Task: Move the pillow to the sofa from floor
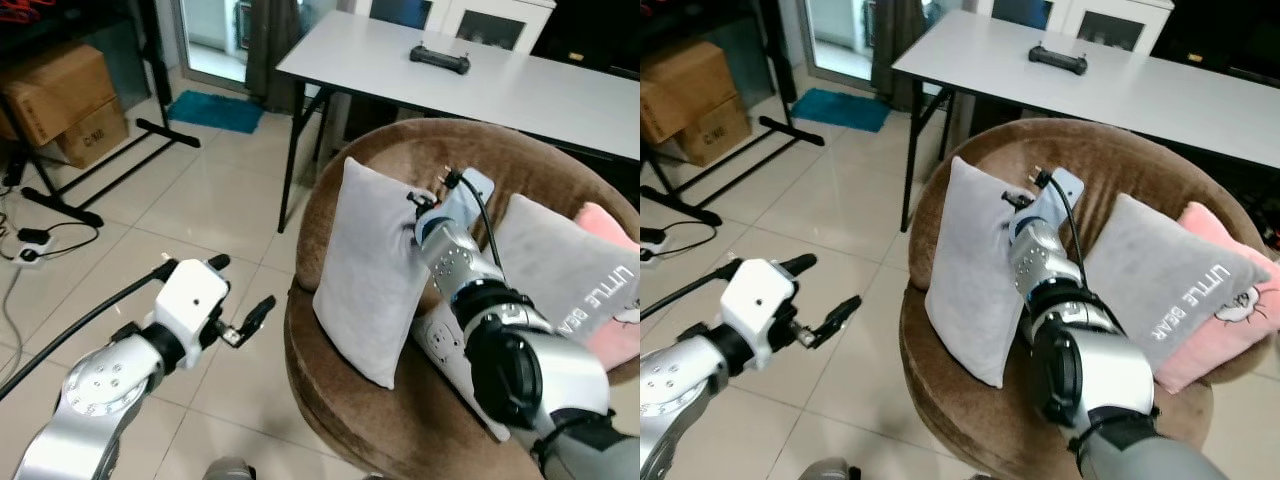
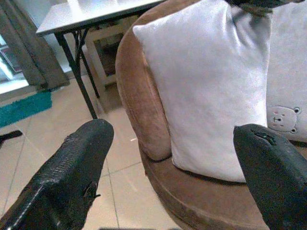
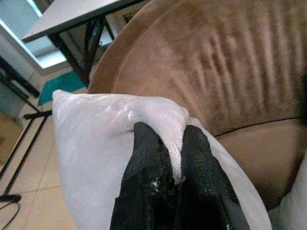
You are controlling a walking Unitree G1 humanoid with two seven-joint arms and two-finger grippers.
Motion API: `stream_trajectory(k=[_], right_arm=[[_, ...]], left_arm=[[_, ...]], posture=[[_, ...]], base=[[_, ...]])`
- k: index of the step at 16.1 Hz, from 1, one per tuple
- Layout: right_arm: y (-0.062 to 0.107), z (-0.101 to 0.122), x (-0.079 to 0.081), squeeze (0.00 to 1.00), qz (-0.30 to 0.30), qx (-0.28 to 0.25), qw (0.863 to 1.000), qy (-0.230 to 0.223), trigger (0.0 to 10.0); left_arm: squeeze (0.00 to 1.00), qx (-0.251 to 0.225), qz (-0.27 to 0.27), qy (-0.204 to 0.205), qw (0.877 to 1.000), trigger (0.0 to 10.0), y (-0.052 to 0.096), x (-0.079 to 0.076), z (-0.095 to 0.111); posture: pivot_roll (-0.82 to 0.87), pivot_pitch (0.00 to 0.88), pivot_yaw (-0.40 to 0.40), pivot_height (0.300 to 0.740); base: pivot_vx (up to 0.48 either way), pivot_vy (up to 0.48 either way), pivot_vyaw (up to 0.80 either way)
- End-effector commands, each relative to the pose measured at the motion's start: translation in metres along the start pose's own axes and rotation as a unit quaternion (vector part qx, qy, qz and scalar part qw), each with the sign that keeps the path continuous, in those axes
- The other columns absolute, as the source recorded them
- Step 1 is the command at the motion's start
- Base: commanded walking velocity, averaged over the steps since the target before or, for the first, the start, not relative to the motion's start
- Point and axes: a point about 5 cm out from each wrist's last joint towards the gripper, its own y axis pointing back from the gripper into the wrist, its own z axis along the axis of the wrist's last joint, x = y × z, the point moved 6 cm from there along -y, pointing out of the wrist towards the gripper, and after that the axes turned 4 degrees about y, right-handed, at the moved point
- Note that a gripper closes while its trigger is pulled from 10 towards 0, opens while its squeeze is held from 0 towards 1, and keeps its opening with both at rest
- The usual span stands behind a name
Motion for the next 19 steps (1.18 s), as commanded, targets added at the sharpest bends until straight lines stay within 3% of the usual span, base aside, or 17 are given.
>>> stream_trajectory(k=[1,5,6,9,12,14,16,17,18,19], right_arm=[[-0.002,0.027,-0.011,0.0,-0.026,-0.039,0.999,0.007,10.0],[-0.003,0.048,-0.051,0.02,-0.097,-0.053,0.993,0.032,10.0],[-0.004,0.05,-0.051,1.0,-0.086,-0.054,0.994,0.03,10.0],[-0.004,0.067,-0.042,1.0,-0.048,-0.083,0.995,0.021,10.0],[0.0,0.1,-0.048,1.0,-0.058,-0.134,0.989,0.002,10.0],[0.001,0.112,-0.045,1.0,-0.028,-0.149,0.988,-0.02,10.0],[0.001,0.101,-0.034,0.96,0.037,-0.149,0.988,0.026,10.0],[0.002,0.089,-0.031,0.15,0.068,-0.149,0.986,0.043,10.0],[0.006,0.072,-0.035,0.0,0.084,-0.164,0.98,0.079,10.0],[0.009,0.06,-0.038,0.0,0.086,-0.165,0.977,0.1,10.0]], left_arm=[[0.15,-0.001,0.0,0.001,1.0,10.0,0.003,-0.001,0.003],[0.15,0.013,-0.043,0.02,0.999,10.0,0.011,-0.018,0.001],[0.15,0.014,-0.059,0.028,0.998,10.0,0.013,-0.024,0.002],[0.16,0.016,-0.073,0.034,0.997,10.0,0.016,-0.03,0.002],[0.15,0.011,-0.061,0.031,0.998,10.0,0.012,-0.025,0.004],[0.15,0.001,-0.026,0.033,0.999,10.0,0.009,-0.017,0.006],[0.14,-0.021,0.054,0.045,0.997,10.0,0.005,-0.001,0.008],[0.14,-0.034,0.088,0.057,0.994,10.0,0.004,0.005,0.009],[0.13,-0.034,0.117,0.082,0.989,10.0,0.006,0.007,0.002],[0.13,-0.032,0.136,0.095,0.986,10.0,0.007,0.01,-0.003]], posture=[[0.22,0.003,-0.136,0.74],[0.21,0.053,-0.124,0.74],[0.21,0.06,-0.123,0.74],[0.21,0.058,-0.121,0.74],[0.21,0.032,-0.138,0.74],[0.2,0.008,-0.151,0.74],[0.18,0.0,-0.156,0.74],[0.16,0.0,-0.149,0.74],[0.15,0.0,-0.145,0.74],[0.14,0.0,-0.14,0.74]], base=[[0.0,0.0,0.0],[0.0,0.0,0.0],[0.0,0.0,0.0],[0.0,0.0,0.0],[0.0,0.0,0.0],[0.0,0.0,0.0],[0.0,0.0,0.0],[0.0,0.0,0.0],[0.0,0.0,0.0],[0.0,0.0,0.0]])
